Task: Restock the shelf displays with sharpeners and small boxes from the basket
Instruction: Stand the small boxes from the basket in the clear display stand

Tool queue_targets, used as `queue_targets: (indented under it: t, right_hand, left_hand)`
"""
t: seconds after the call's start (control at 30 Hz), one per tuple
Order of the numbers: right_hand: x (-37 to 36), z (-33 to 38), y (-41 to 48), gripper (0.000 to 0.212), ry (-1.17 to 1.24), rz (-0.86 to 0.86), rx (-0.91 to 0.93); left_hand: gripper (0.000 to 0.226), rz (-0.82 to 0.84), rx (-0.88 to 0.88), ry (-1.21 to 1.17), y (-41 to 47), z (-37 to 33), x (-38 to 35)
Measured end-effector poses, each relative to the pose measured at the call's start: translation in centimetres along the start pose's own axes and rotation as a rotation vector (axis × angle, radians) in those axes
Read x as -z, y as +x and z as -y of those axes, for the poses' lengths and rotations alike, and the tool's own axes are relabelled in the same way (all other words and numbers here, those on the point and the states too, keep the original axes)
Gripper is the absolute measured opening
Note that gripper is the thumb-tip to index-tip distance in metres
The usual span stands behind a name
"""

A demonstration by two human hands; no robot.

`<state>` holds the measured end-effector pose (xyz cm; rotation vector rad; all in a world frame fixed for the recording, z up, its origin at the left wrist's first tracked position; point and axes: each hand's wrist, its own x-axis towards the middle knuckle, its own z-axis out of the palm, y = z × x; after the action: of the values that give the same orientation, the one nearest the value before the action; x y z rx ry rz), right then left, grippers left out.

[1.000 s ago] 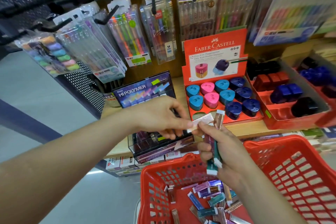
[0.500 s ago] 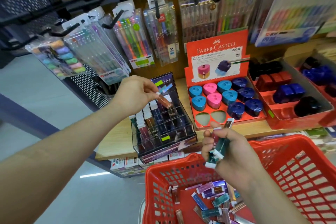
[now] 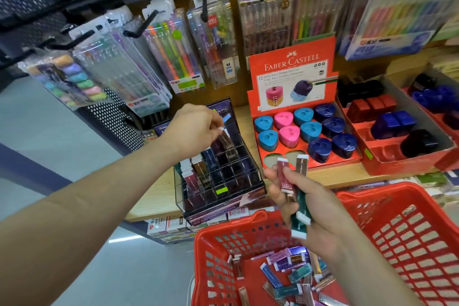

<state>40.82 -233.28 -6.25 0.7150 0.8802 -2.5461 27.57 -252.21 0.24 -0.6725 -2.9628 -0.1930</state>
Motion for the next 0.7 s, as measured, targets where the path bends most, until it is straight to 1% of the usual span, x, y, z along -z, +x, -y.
queue_targets:
  t: [0.13,0.33,0.47,0.57,0.63,0.67,0.7]
  right_hand:
    - [-0.2,0.1,-0.2,0.024,-0.023,-0.022,0.012]
    - [-0.5,0.1,-0.3,0.015,-0.055,0.055,0.063]
    - [-0.5,0.3,-0.4,0.018,-0.051,0.066,0.099]
    - [-0.6,0.6,-0.6,0.019,-0.077,0.062,0.119]
    - [-0.7,0.7,-0.7,0.022,-0.083,0.057,0.132]
    - [-0.7,0.6,-0.7,0.022,-0.083,0.050,0.143]
    - [-0.7,0.6,-0.6,0.021,-0.082,0.040,0.154]
  left_hand:
    - [0.018,0.056,-0.021,0.038,0.4,-0.1,0.5]
    - [0.017,0.103,-0.020,0.073,0.7,-0.7,-0.8]
    - [0.017,0.124,-0.068,0.157,0.6,-0.8,-2.2]
    - [0.015,0.120,-0.073,0.195,0.4,-0.6,-2.7]
    - [0.014,0.082,-0.028,0.147,0.2,-1.0,-2.3]
    - [0.012,0.071,0.020,0.057,0.1,-1.4,-1.8]
    - [0.010,0.103,0.082,-0.102,0.0,-2.0,-1.0]
